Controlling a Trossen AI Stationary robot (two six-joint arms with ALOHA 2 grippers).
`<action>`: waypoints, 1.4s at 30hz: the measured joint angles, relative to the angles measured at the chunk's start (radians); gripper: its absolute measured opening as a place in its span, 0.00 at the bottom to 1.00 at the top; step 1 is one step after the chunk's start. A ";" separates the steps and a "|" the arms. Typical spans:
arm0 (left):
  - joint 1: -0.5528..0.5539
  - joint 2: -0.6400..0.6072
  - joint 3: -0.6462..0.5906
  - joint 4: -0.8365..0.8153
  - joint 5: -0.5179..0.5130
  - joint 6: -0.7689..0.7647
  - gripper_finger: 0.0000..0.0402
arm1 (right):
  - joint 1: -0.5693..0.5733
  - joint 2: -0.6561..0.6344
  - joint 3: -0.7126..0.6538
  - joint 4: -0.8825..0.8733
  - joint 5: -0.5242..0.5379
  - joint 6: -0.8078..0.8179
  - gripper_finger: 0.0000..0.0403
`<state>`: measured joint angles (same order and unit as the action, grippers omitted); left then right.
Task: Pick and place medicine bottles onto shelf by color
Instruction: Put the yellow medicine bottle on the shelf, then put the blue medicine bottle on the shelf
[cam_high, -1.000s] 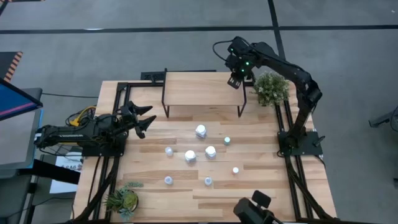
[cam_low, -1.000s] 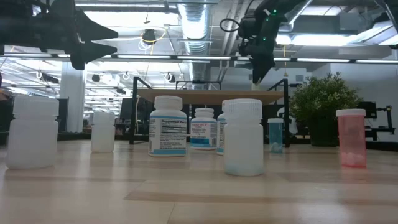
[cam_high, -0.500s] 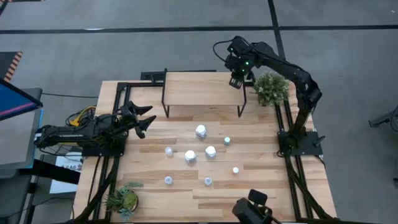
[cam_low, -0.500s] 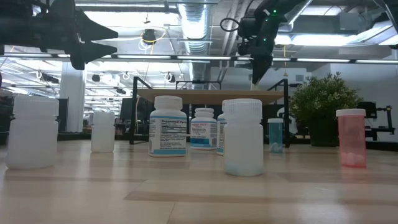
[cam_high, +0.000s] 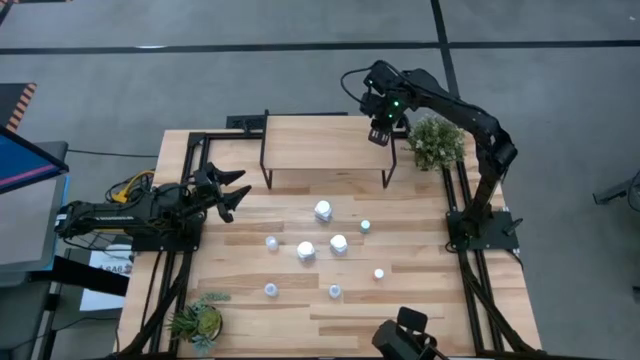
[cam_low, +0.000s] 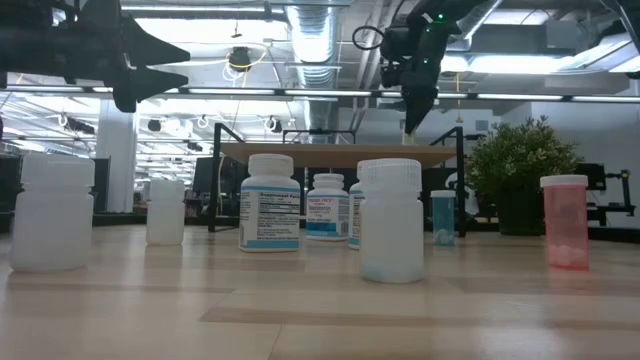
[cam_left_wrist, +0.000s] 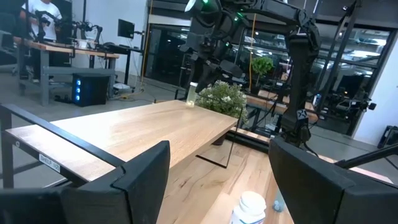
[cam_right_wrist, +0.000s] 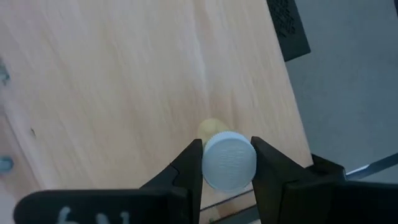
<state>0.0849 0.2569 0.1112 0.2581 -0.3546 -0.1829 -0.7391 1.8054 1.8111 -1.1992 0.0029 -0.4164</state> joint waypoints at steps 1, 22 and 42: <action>0.000 0.000 0.000 0.000 0.000 0.000 0.65 | 0.003 0.004 0.000 0.001 0.000 0.000 0.28; 0.000 0.000 0.000 -0.027 0.000 0.000 0.65 | 0.019 0.031 -0.001 0.038 0.007 -0.002 0.58; 0.000 0.000 0.000 -0.028 0.001 0.000 0.65 | 0.055 -0.036 0.447 -0.369 -0.138 0.181 0.59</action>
<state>0.0849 0.2569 0.1108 0.2298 -0.3536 -0.1829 -0.6838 1.7691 2.2582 -1.5685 -0.1356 -0.2350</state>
